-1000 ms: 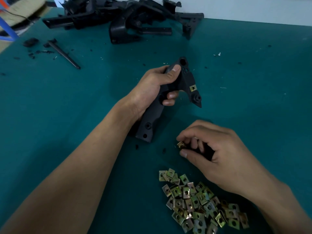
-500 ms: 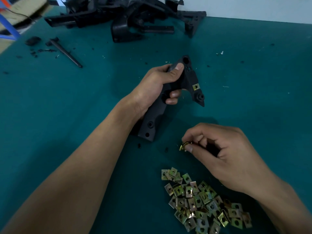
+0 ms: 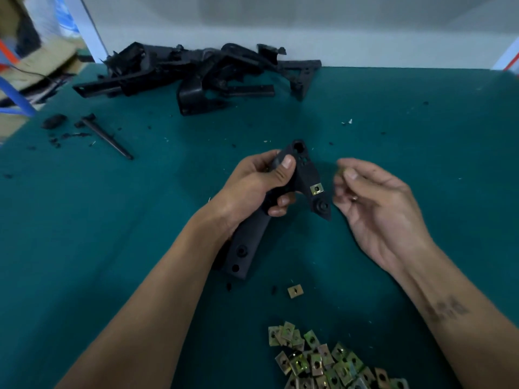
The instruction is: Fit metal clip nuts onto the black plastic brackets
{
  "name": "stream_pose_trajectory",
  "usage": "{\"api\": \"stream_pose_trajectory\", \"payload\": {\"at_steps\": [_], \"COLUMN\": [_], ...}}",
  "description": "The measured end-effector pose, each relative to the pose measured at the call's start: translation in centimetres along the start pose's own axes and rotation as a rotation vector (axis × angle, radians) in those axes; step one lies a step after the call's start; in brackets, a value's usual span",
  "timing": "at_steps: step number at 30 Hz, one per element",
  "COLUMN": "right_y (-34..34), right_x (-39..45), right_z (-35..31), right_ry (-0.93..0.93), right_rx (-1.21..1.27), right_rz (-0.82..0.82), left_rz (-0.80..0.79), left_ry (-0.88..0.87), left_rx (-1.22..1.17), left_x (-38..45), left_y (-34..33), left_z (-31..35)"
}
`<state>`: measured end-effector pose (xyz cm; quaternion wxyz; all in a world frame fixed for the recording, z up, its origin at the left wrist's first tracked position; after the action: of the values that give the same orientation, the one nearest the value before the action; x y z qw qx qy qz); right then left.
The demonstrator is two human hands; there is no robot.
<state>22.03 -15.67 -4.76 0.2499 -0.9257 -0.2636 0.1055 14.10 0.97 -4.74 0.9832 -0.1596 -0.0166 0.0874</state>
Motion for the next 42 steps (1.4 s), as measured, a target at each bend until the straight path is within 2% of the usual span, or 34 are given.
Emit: {"api": "stream_pose_trajectory", "payload": {"at_steps": [5,12,23,27,31,35,39,42], "right_y": [-2.9,-2.4,-2.4,-3.1,-3.7,-4.0,-4.6,-4.3], "right_x": [2.2,2.3,1.9,1.5,0.5,0.0,-0.9,-1.1], "right_z": [1.1,1.1,0.2,-0.1,1.0,1.2,1.2,1.4], "right_ry": [-0.045,-0.062,0.079,0.142,0.015,0.017,-0.025,0.013], "right_rx": [0.084,0.061,-0.115,-0.180,-0.004,0.030,0.101,0.056], "right_rz": [-0.071,-0.117,-0.121,-0.043,0.086,0.151,0.029,-0.029], "left_rz": [-0.017,-0.008,0.013,0.014,-0.001,-0.011,-0.021,-0.033], "left_ry": [-0.020,0.007,-0.007,-0.013,-0.011,-0.008,-0.011,-0.021], "left_rx": [0.012,0.050,0.088,0.088,0.064,0.050,0.050,0.026], "left_x": [0.3,0.4,0.1,0.0,0.1,0.0,0.1,0.1], "left_y": [-0.2,-0.1,-0.7,-0.7,-0.7,-0.6,-0.4,-0.4], "left_z": [-0.1,-0.1,0.3,0.3,0.2,0.2,0.2,0.3]}}
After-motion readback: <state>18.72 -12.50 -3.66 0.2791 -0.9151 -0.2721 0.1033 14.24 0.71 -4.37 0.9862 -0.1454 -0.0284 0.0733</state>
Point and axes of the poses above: each hand's wrist, its own x-axis towards the middle knuckle, its own y-axis out of the back of the hand, z = x × y, the point moved 3 cm from there along x, towards the middle knuckle, and after that the axes turned 1 degree about x, right-handed, at the moved point
